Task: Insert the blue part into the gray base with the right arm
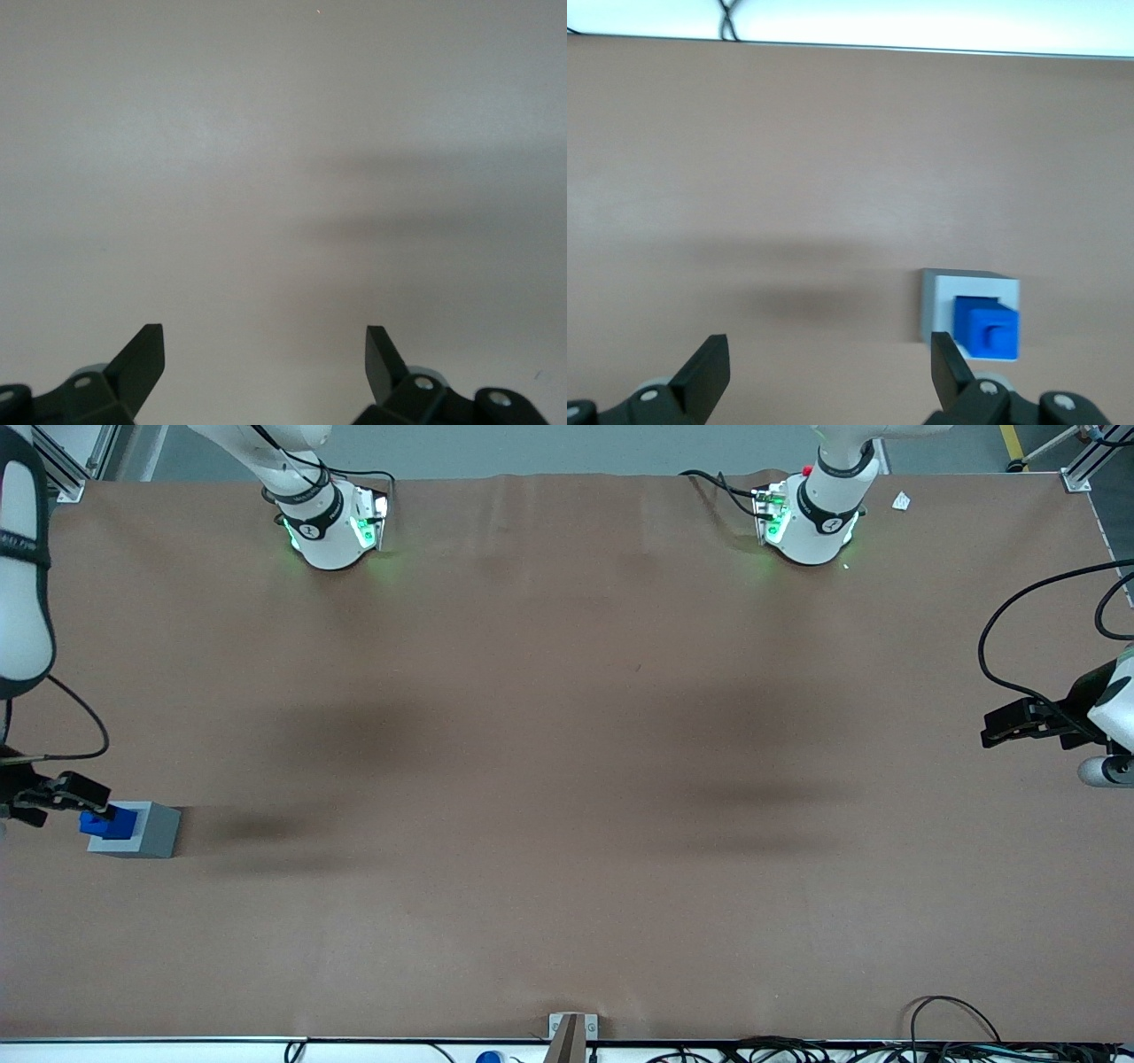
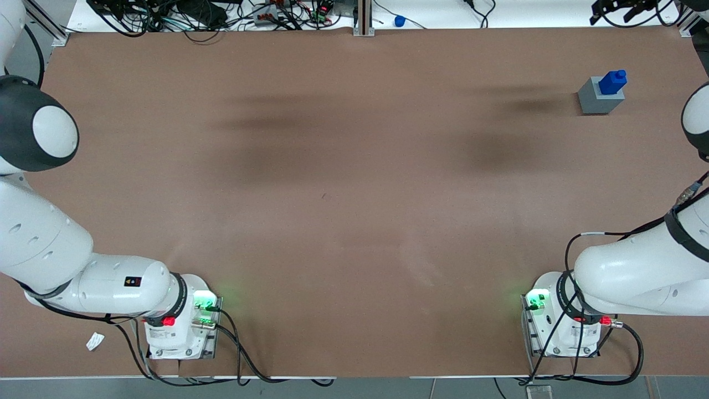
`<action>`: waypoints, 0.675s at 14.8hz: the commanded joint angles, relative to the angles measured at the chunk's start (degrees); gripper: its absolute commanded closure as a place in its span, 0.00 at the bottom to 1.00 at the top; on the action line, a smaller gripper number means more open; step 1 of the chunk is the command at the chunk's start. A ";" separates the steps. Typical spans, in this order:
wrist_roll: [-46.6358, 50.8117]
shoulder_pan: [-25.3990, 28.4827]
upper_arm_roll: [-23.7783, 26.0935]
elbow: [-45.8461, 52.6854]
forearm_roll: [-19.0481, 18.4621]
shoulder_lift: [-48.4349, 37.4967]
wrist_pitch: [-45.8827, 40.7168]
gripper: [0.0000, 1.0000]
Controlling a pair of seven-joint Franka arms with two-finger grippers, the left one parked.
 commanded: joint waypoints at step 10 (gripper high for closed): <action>9.17 3.11 -0.20 -7.51 -0.12 -17.65 -13.10 0.00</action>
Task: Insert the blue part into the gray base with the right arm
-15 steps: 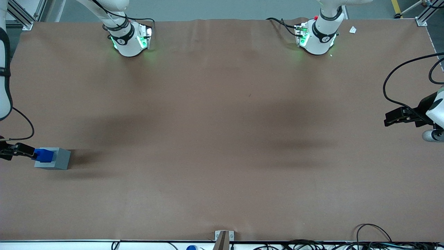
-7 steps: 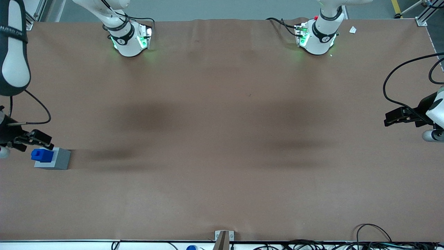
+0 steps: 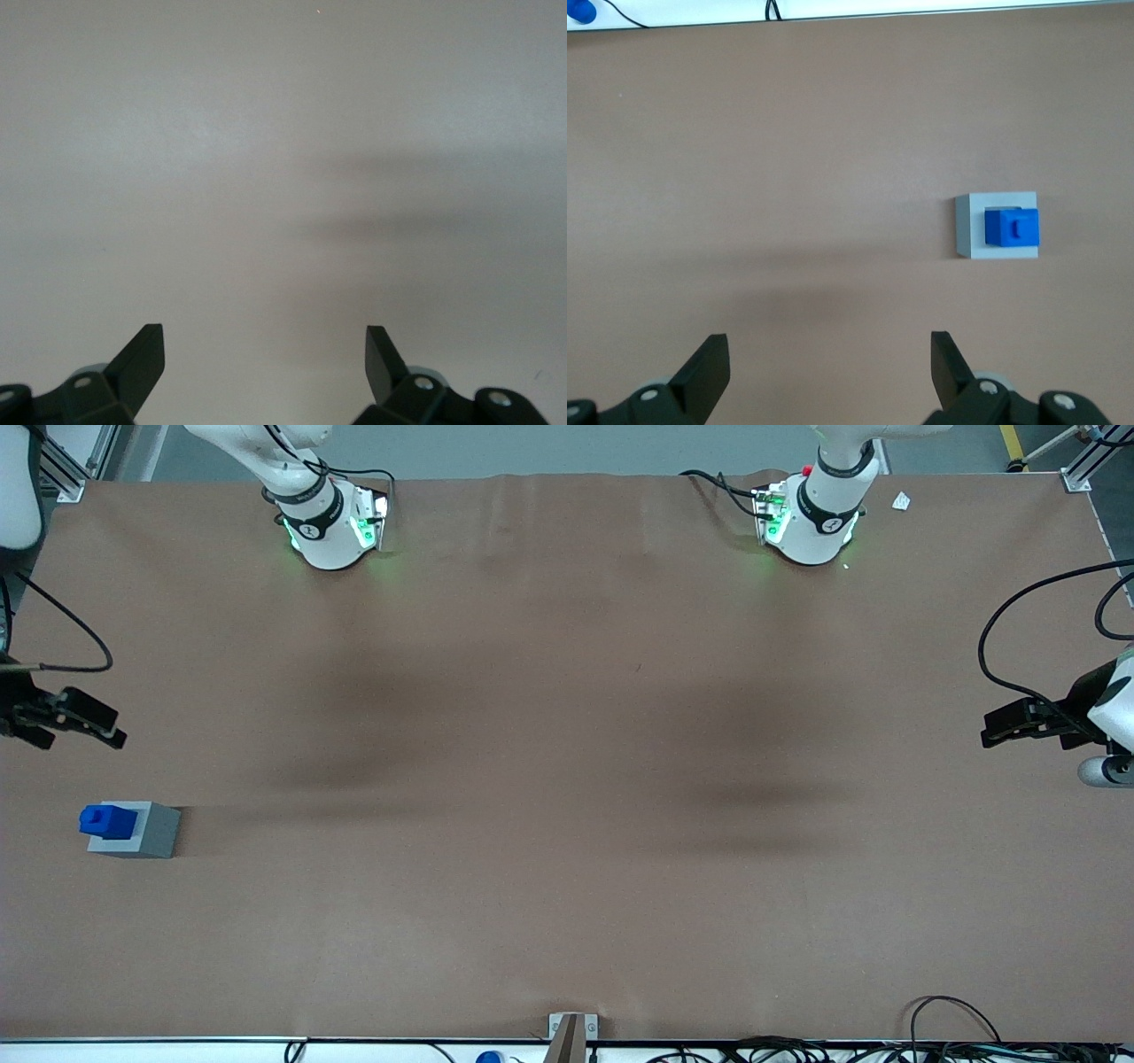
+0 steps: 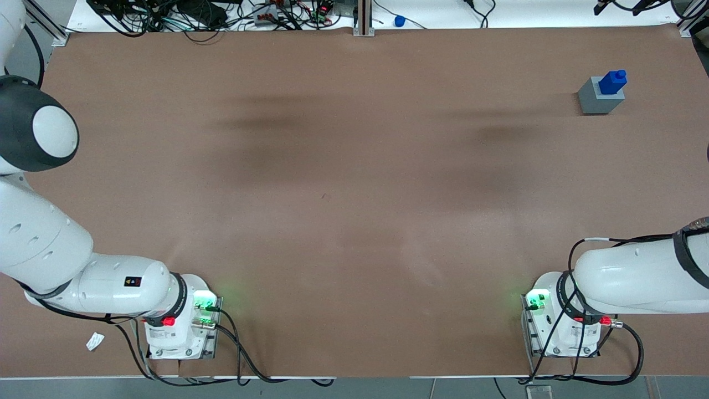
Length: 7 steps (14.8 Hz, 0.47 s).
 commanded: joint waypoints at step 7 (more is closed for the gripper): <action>1.28 0.99 -0.04 -0.90 -0.73 -4.81 -5.10 0.00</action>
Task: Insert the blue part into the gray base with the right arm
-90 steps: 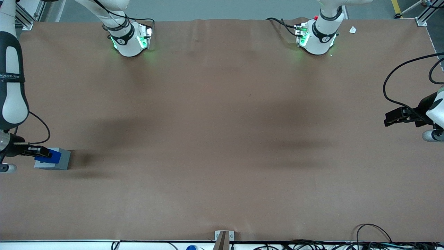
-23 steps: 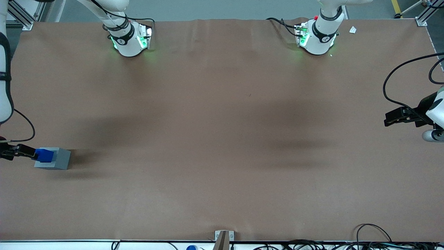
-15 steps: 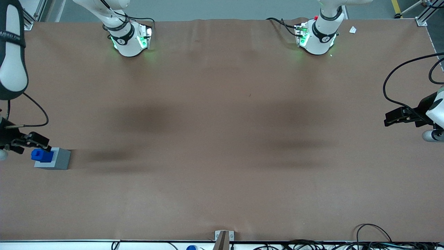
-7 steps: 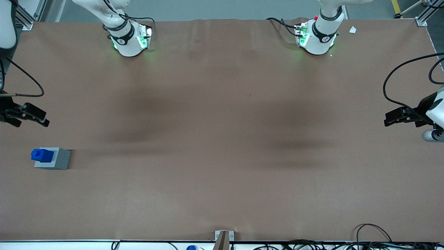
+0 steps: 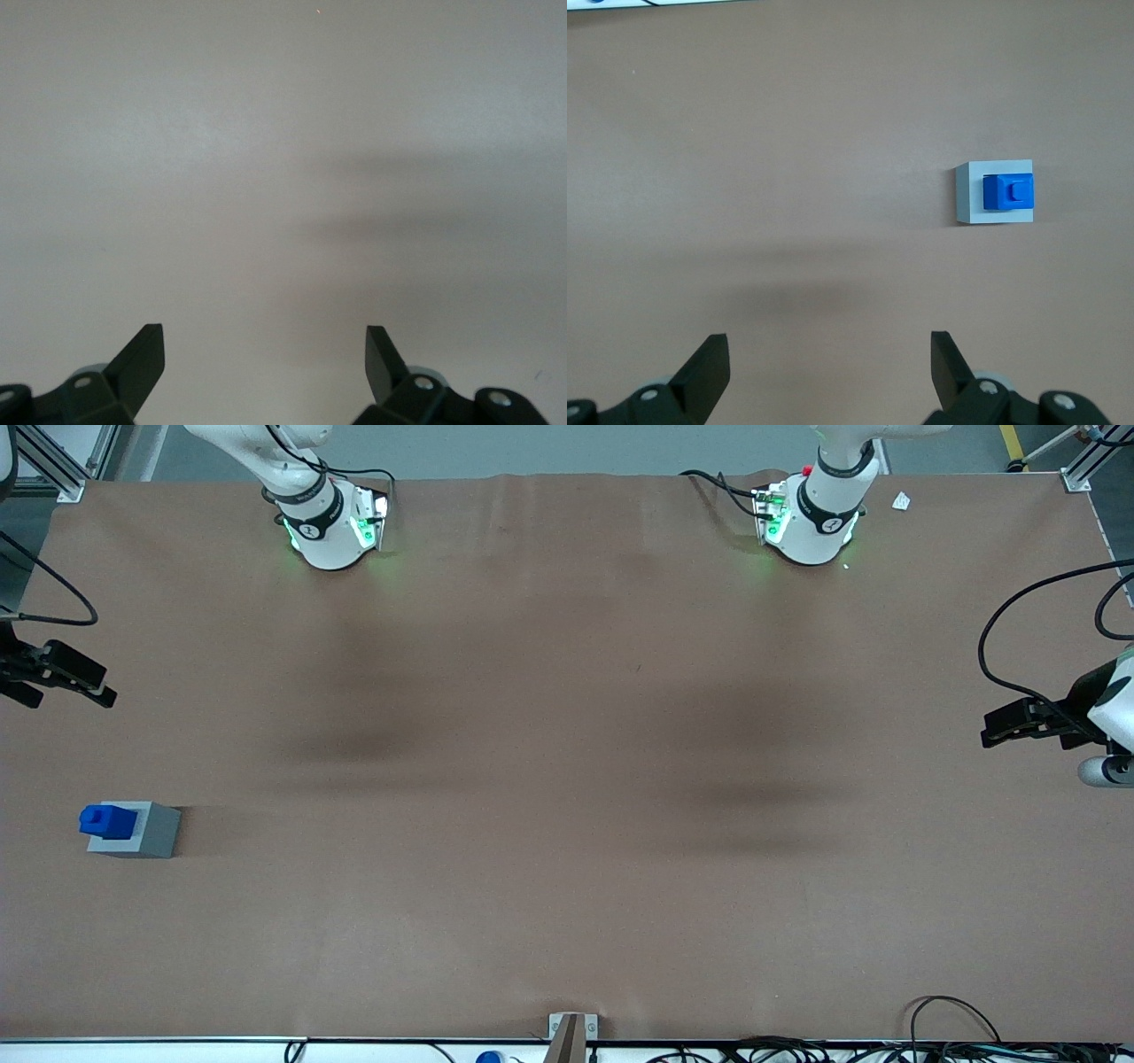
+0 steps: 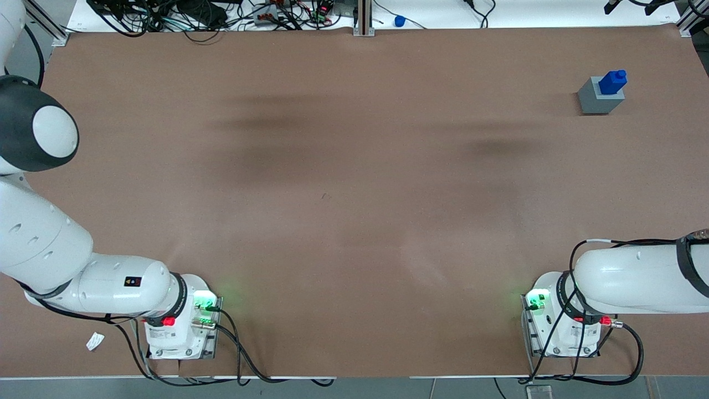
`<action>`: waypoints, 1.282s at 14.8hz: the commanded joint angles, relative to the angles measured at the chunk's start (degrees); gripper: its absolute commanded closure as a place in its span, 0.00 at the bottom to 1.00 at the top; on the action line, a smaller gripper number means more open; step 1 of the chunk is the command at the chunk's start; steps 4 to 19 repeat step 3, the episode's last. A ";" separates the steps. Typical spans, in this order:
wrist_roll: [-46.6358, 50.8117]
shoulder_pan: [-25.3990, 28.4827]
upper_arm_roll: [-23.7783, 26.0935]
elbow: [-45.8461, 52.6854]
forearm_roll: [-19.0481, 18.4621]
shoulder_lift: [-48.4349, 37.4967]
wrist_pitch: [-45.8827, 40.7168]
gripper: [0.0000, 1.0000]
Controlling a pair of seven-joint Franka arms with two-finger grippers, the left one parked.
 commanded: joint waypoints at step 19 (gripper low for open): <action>4.39 1.16 -0.19 1.46 -0.79 -1.15 -0.60 0.00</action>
